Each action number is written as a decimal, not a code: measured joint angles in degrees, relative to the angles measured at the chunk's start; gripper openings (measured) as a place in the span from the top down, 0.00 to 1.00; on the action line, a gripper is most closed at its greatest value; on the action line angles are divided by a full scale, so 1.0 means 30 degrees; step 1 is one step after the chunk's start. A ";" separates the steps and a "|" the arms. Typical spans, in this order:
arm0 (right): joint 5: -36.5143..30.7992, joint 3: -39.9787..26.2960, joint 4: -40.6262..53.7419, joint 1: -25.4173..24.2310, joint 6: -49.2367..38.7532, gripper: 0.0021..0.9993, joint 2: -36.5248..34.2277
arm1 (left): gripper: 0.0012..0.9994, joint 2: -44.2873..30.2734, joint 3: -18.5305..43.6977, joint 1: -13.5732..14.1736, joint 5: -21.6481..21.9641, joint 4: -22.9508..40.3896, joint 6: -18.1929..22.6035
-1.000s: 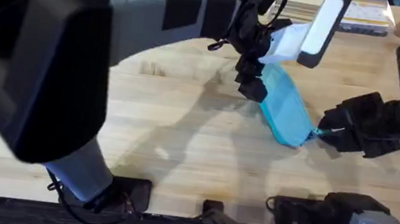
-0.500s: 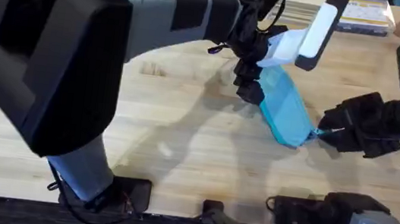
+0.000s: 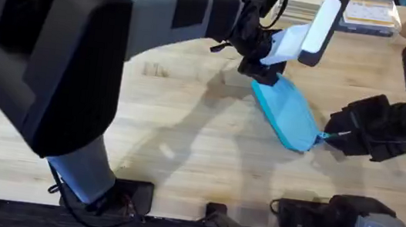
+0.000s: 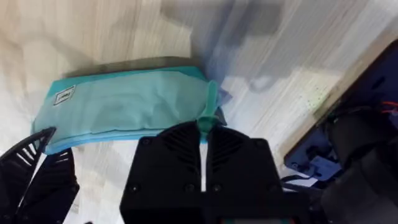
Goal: Unzip the bag, pick up the pens from the table one at a time and place them inside, then zip the bag closed.
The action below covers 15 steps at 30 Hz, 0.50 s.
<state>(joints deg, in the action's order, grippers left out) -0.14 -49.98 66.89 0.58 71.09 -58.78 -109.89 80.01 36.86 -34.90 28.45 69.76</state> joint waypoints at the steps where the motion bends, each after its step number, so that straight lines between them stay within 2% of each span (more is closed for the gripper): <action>1: -0.0029 0.0000 0.0000 0.0000 -0.0007 0.97 0.0000 | 0.96 0.0000 0.0000 -0.0002 -0.0063 -0.0002 -0.0007; 15: -0.0087 0.0000 0.0015 0.0000 -0.0138 0.97 0.0000 | 0.96 0.0000 0.0000 -0.0051 -0.0296 0.0000 -0.0022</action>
<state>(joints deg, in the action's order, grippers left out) -0.40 -49.98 66.94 0.58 70.67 -58.78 -109.89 80.01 36.71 -35.78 28.45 69.69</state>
